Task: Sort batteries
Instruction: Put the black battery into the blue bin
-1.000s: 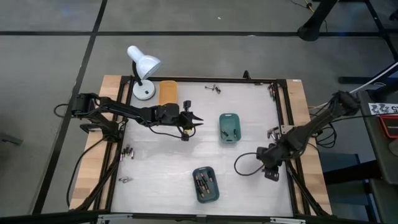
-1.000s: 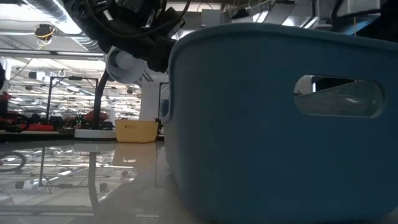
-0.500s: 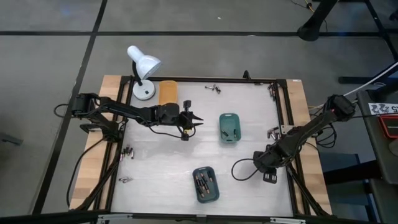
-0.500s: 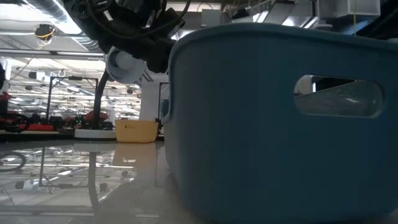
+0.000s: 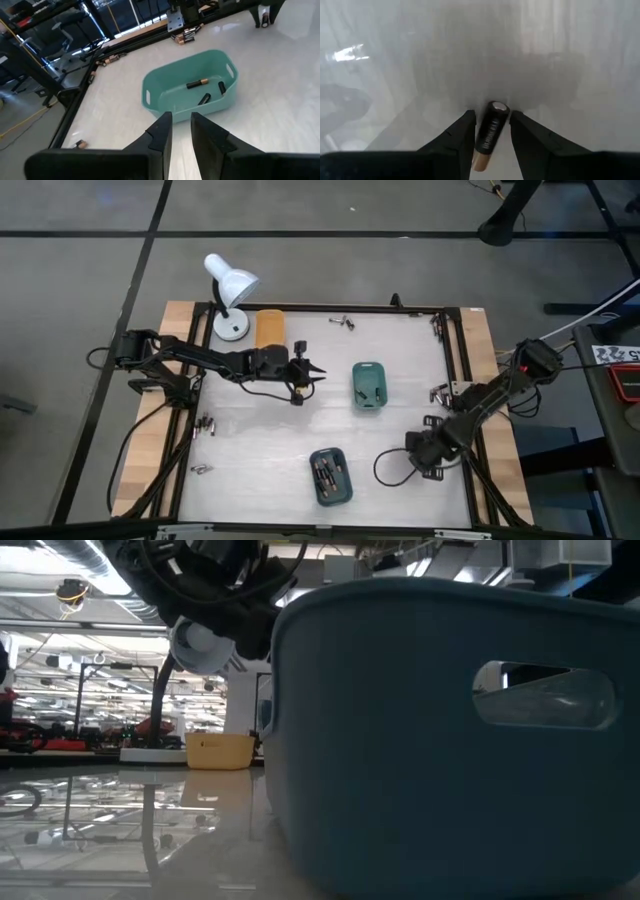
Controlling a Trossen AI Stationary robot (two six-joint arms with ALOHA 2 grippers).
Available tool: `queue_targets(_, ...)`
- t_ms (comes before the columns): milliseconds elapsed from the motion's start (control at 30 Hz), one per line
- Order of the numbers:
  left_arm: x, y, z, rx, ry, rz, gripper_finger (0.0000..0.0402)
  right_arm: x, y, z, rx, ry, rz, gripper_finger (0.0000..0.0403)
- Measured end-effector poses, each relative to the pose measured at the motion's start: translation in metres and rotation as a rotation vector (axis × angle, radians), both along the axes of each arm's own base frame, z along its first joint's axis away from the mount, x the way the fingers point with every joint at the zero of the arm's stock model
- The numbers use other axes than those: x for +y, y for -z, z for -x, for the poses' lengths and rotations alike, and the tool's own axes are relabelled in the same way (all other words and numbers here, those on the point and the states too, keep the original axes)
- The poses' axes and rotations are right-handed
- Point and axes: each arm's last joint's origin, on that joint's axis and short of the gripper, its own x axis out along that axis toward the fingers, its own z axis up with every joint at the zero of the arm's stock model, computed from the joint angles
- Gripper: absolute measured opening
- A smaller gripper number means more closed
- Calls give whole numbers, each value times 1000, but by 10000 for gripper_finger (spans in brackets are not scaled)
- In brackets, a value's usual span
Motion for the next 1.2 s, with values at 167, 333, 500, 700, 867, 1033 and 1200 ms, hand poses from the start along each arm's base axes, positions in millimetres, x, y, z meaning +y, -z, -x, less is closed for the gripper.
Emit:
queue_targets(167,2,1,1,10,-10,9,61,4,1,5,-13,23,45,73)
queue_targets(333,2,1,1,10,-15,21,61,7,-9,3,-24,6,6,41)
queue_targets(500,2,1,1,12,-15,21,61,6,-41,-4,-77,25,-80,41)
queue_targets(700,2,2,1,14,-16,23,61,-2,-91,-25,-291,29,-112,41)
queue_targets(867,2,2,1,25,-13,17,61,-10,-125,-59,-623,-41,-51,42)
queue_targets(1033,2,4,2,52,-17,-4,61,-19,-135,-93,-887,-185,-24,43)
queue_targets(1200,4,6,3,69,-43,-12,61,-23,-125,-129,-1011,-354,-17,43)
